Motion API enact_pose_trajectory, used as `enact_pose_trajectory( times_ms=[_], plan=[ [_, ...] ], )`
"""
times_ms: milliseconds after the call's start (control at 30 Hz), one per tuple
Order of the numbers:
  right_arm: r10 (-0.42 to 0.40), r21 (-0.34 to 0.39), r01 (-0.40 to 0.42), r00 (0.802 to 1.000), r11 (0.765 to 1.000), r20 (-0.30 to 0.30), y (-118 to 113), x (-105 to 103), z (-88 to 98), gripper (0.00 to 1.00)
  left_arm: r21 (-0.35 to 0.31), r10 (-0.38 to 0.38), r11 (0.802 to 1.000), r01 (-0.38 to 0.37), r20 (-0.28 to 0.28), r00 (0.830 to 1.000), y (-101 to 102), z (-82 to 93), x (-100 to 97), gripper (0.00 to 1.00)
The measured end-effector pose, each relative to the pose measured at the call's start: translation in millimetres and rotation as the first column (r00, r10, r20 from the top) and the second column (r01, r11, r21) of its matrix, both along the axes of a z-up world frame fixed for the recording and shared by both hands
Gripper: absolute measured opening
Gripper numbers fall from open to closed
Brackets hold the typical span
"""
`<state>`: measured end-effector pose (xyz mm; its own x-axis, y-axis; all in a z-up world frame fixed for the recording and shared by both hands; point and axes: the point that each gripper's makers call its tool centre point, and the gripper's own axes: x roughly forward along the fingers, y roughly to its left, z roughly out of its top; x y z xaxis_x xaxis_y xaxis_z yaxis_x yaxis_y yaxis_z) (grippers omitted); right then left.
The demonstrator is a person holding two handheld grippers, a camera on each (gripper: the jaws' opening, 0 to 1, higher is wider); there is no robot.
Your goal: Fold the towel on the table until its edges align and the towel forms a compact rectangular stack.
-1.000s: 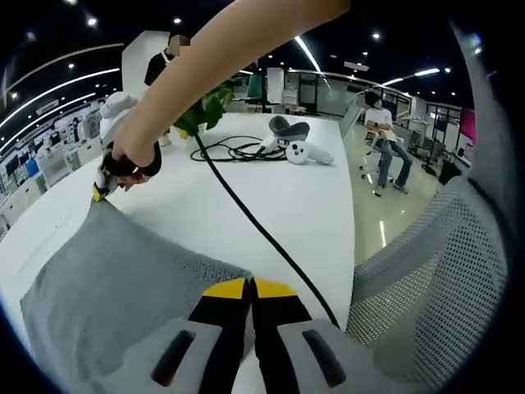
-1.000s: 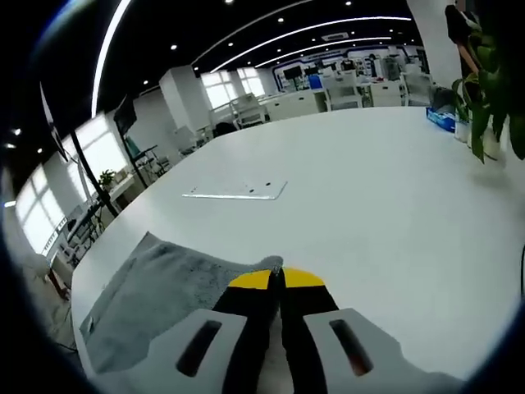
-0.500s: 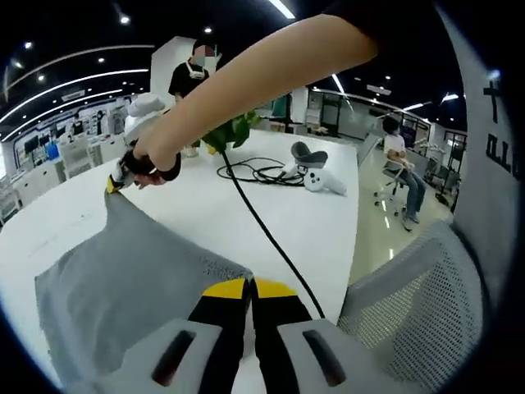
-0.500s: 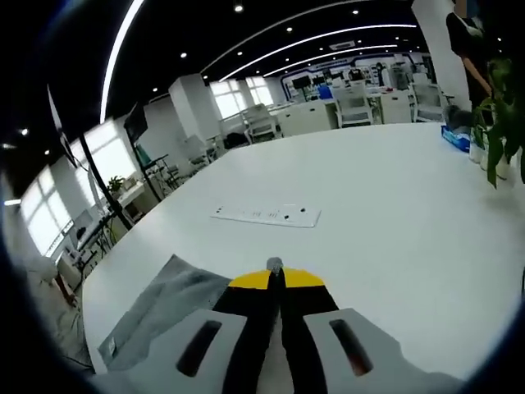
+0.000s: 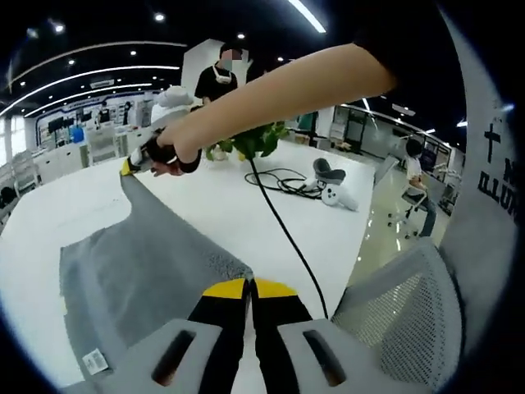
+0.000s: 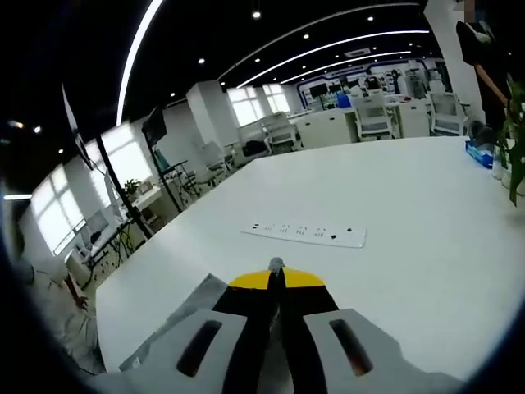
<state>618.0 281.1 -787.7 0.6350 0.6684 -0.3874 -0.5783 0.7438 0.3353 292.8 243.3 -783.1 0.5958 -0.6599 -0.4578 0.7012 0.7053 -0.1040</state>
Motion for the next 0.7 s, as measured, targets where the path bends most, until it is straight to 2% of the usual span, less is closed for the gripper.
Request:
enact_pose_trajectory(
  times_ms=[167, 367, 533, 700],
  plan=[
    [0.01, 0.02, -0.01, 1.0, 1.0, 0.005, 18.8, -2.1, 16.5, 0.0, -0.011, 0.053, 0.999, -0.053, -0.005, 0.999, 27.5, 5.5, -2.8, 0.02],
    [0.031, 0.021, -0.031, 0.999, 0.999, 0.009, 44.6, -6.5, 17.7, 0.0, -0.047, 0.132, 0.99, -0.133, -0.033, 0.991, 57.4, 11.1, -3.1, 0.02],
    [0.067, 0.017, -0.067, 0.998, 0.998, 0.016, 68.1, -9.4, 22.0, 0.0, -0.037, 0.191, 0.98, -0.193, -0.048, 0.98, 83.4, 9.7, -6.4, 0.02],
    [0.086, 0.008, -0.087, 0.996, 0.996, 0.017, 87.3, -14.6, 22.3, 0.0, -0.049, 0.211, 0.976, -0.214, -0.055, 0.976, 99.2, 4.7, -9.0, 0.02]
  ],
)
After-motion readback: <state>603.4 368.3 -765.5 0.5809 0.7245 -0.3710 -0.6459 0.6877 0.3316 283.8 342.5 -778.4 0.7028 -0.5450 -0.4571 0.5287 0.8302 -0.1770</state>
